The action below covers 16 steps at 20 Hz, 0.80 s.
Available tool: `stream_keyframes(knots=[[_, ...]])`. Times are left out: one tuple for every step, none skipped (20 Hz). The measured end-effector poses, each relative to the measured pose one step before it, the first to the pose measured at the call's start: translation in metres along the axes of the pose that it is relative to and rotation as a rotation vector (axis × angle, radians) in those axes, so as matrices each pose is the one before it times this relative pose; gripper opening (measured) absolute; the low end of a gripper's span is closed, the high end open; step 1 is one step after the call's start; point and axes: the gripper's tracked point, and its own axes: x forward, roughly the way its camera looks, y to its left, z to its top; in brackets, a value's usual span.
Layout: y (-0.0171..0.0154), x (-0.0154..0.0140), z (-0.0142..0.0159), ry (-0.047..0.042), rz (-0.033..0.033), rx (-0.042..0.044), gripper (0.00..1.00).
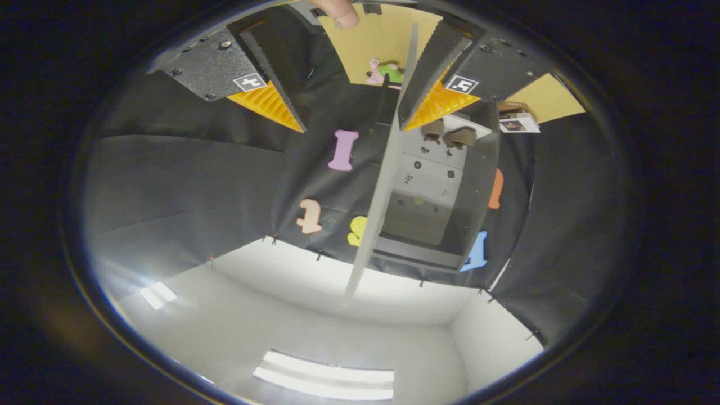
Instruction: Open the shoe cabinet door, grab the shoes and put them into the shoe cabinet, then close the shoe cabinet door.
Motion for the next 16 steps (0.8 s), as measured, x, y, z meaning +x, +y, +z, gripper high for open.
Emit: stream_keyframes(knots=[[-0.01337,0.00292,-0.00594,0.01274,-0.01358,0.00637,1.00],[-0.00989,0.00523,-0.00356,0.00319,-0.00707,-0.00151,1.00],[-0.01148,0.00922,-0.00338,0.00366,-0.01894,-0.00640,1.00],[-0.01398,0.00889,-0.00386,0.00333,-0.02373,-0.00647,1.00],[-0.01076,0.01171,-0.00573,0.00759,-0.02109,-0.00073,1.00],[-0.00490,0.01126,-0.00674,0.01491,-0.00165,0.00696,1.00],[0.00151,0.01136,-0.00802,0.01671,0.02139,0.00820,1.00],[0.00082,0.00729,-0.00940,0.01983,0.02414,0.00676,1.00],[0.00254,0.01054,-0.00813,0.01672,0.02752,0.00120,1.00],[0.00029,0.01032,-0.00684,0.00977,0.01288,0.00690,1.00],[0.00009,0.01418,-0.00078,0.00576,0.00509,0.01677,1.00],[0.00489,0.01065,-0.00053,0.00629,0.01027,0.01726,1.00],[0.01219,0.01225,-0.00297,0.00183,0.01474,0.01674,1.00],[0.00790,0.00709,-0.00386,0.00401,0.01476,0.01007,1.00],[0.00953,0.00523,-0.00834,0.00393,0.01284,0.00493,1.00],[0.01033,0.00441,-0.00555,0.00298,0.01329,-0.00267,1.00]])
